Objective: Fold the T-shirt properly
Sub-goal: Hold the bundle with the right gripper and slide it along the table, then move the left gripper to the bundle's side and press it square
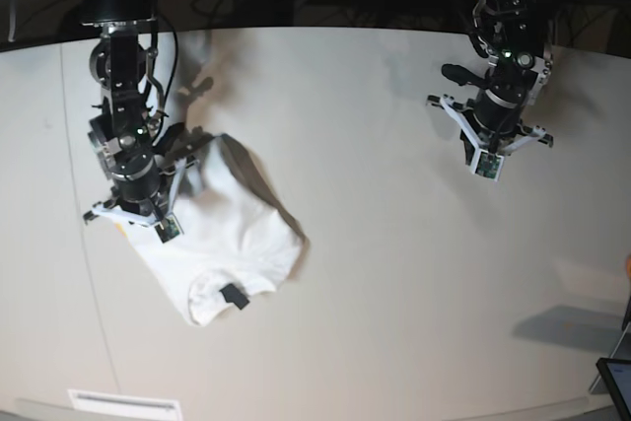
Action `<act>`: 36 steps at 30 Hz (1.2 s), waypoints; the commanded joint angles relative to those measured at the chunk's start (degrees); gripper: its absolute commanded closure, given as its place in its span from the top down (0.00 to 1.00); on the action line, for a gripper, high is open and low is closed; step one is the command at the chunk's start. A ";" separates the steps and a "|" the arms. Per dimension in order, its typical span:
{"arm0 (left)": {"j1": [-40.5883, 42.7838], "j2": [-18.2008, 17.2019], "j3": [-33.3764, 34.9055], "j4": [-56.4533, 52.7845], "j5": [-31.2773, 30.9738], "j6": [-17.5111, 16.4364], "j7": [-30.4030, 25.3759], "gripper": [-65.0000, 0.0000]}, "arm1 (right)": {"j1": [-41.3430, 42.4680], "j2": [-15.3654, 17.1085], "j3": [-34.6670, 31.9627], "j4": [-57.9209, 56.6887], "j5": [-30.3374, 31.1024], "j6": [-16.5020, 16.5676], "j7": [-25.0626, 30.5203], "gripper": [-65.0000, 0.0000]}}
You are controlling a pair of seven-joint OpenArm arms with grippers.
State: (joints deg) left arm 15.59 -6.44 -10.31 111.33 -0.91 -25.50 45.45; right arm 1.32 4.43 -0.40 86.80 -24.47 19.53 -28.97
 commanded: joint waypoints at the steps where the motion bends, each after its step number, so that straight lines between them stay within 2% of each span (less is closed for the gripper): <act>1: -0.25 -0.46 0.15 1.16 -0.28 0.13 -1.19 0.00 | 1.01 1.07 0.18 -0.17 -0.45 -0.85 0.97 0.00; 6: -0.52 -0.38 0.42 1.07 -0.54 0.13 -1.19 0.00 | 1.80 2.12 1.15 -5.44 -0.54 -0.94 0.97 0.00; 12: -0.87 -0.38 0.42 0.98 -0.54 0.13 -1.19 0.00 | 1.89 2.65 7.39 -7.55 -0.54 -0.94 0.88 0.00; 19: -1.40 -0.38 0.42 0.98 -0.54 0.13 -1.19 0.00 | 1.27 2.91 12.67 -7.02 -0.54 -0.94 -3.69 0.00; 26: -2.54 -0.38 0.42 0.89 -0.28 0.13 -1.10 0.00 | -3.83 2.48 15.39 -5.35 -0.54 -0.94 -6.59 0.00; 32: -2.63 -0.38 3.32 0.89 -0.54 0.13 -1.10 0.00 | -10.60 -1.22 14.95 4.23 -0.45 -0.94 -7.47 0.00; 36: -3.68 0.06 10.70 0.98 -0.72 0.13 -1.19 0.00 | -11.48 -2.36 14.78 6.87 -0.45 -0.94 -8.08 0.00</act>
State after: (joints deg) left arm 12.51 -6.33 0.49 111.26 -1.13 -25.47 45.63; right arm -10.02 2.17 14.50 93.41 -25.91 16.99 -35.35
